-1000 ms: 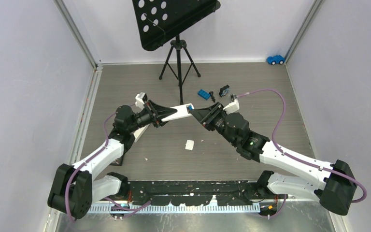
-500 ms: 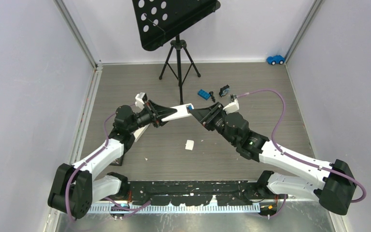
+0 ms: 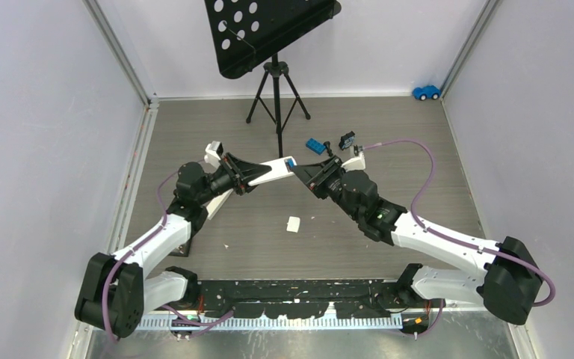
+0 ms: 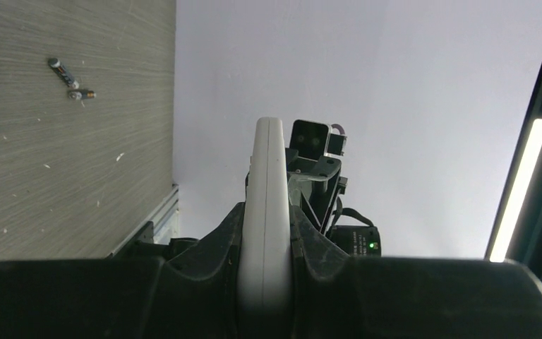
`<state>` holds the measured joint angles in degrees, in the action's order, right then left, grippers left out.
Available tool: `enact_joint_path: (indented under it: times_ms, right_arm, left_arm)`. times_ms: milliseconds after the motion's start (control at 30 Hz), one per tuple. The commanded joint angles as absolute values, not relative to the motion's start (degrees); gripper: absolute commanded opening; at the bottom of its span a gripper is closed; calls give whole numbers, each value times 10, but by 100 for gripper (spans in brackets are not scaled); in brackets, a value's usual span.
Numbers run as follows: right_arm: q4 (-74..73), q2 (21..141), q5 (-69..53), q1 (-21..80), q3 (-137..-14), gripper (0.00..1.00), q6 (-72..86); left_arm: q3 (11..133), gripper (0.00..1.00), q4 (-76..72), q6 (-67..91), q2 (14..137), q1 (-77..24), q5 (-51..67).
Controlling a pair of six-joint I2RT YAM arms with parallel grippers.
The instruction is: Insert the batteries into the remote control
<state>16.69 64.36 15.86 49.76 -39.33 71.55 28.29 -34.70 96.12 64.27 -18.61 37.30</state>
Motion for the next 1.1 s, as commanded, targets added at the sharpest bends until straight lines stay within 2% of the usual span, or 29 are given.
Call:
enact_joint_path:
  times_ms: [0, 67, 300, 533, 800, 1067]
  right_arm:
    - [166, 657, 148, 495, -395, 20, 720]
    - [168, 647, 143, 491, -389, 25, 711]
    - [162, 565, 122, 469, -361, 52, 644]
    - [150, 460, 83, 451, -329, 71, 576]
    - [34, 485, 8, 448, -398, 69, 450]
    - [20, 523, -103, 448, -430, 47, 391]
  left_arm:
    - [322, 0, -385, 913, 614, -198, 431]
    - [327, 0, -353, 871, 613, -198, 431]
    - [353, 0, -265, 716, 621, -196, 439]
    - [362, 0, -261, 668, 633, -196, 467]
    - [382, 0, -270, 641, 638, -195, 527]
    - [385, 0, -265, 631, 639, -196, 550]
